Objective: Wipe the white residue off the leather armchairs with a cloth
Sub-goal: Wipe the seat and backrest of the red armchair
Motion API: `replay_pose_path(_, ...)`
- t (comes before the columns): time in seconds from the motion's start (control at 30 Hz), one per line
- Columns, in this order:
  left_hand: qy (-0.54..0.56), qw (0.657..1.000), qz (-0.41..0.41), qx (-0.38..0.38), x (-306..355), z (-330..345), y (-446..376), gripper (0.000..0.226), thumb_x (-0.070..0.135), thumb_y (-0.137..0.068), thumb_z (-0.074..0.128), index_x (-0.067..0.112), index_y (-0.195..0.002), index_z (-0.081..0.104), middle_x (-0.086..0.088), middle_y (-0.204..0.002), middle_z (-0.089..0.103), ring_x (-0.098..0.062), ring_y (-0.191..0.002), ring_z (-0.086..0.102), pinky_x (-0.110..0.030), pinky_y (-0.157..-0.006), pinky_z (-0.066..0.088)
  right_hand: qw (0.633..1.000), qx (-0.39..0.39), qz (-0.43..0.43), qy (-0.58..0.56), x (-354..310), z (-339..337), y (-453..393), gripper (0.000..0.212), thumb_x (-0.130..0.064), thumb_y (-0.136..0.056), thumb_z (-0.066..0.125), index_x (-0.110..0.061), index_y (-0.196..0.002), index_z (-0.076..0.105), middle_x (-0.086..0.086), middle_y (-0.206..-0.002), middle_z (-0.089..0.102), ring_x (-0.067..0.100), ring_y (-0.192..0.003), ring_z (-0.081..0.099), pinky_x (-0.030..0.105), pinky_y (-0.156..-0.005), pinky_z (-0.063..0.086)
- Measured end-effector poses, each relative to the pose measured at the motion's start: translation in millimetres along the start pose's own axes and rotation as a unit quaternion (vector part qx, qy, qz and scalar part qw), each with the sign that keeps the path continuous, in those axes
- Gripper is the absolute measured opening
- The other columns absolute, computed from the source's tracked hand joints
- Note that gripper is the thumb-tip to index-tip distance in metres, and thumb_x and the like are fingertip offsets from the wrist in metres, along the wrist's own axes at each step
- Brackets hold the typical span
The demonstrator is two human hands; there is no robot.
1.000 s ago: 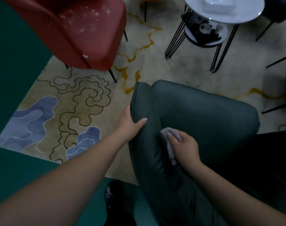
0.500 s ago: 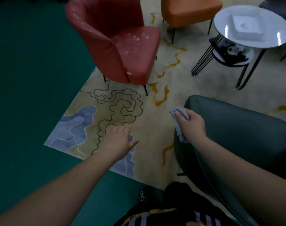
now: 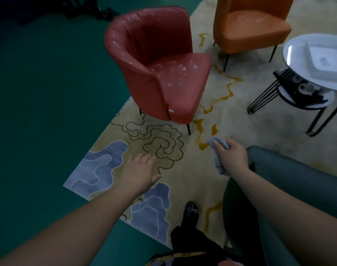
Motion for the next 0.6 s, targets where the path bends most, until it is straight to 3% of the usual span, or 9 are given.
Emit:
replay_pose_path(0.07, -0.018, 1.0, 0.007, -0.006, -2, -16, -32, 0.077, 0.064, -0.091, 0.038, 0.022, -0.152, 0.018, 0.001, -0.158, 0.023, -0.022, -0.145, 0.019, -0.045, -0.117, 0.012, 1.0, -0.002, 0.005, -0.003, -13, 2, -30, 0.022, -0.048, -0.091, 0.056, -0.039, -0.071, 0.058, -0.012, -0.054, 0.061, 0.004, -0.05, 0.058, 0.018, -0.041, 0.036)
replay_pose_path(0.17, -0.035, 0.999, 0.019, -0.002, 0, -40, -76, 0.078, 0.065, -0.09, 0.037, 0.023, -0.152, 0.017, 0.002, -0.158, 0.022, -0.022, -0.145, 0.018, -0.045, -0.117, 0.013, 1.0, -0.01, 0.007, -0.003, -28, 2, -70, 0.018, -0.047, -0.092, 0.055, -0.036, -0.08, 0.062, -0.006, -0.056, 0.062, 0.009, -0.052, 0.061, 0.02, -0.045, 0.038)
replay_pose_path(0.37, -0.005, 1.0, 0.029, 0.011, 7, -71, -143, 0.078, 0.064, -0.091, 0.037, 0.023, -0.153, 0.014, 0.001, -0.158, 0.023, -0.022, -0.145, 0.019, -0.046, -0.117, 0.015, 0.999, -0.033, 0.011, 0.007, -53, 5, -130, 0.016, -0.045, -0.093, 0.053, -0.037, -0.084, 0.062, -0.006, -0.051, 0.063, 0.01, -0.042, 0.058, 0.019, -0.033, 0.038)
replay_pose_path(0.5, 0.015, 0.999, 0.031, -0.004, -1, -77, -183, 0.081, 0.064, -0.091, 0.037, 0.024, -0.154, 0.007, 0.0, -0.158, 0.024, -0.023, -0.144, 0.019, -0.045, -0.117, 0.016, 0.998, -0.054, 0.009, -0.005, -69, 19, -169, 0.029, -0.048, -0.092, 0.051, -0.029, -0.074, 0.064, 0.009, -0.051, 0.06, 0.027, -0.044, 0.059, 0.037, -0.04, 0.049)
replay_pose_path(0.6, 0.009, 0.999, 0.05, -0.011, -8, -84, -222, 0.081, 0.065, -0.09, 0.037, 0.024, -0.154, 0.006, 0.001, -0.158, 0.023, -0.022, -0.145, 0.018, -0.045, -0.117, 0.014, 0.999, -0.026, 0.02, 0.0, -78, 25, -203, 0.018, -0.047, -0.09, 0.053, -0.037, -0.081, 0.064, 0.007, -0.056, 0.063, 0.025, -0.051, 0.062, 0.039, -0.045, 0.053)
Point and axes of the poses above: each hand's wrist, its own y-axis away from the middle knuckle, its own z-axis out of the palm, x = y × z, the point moved 7 cm from there along -y, towards the middle knuckle
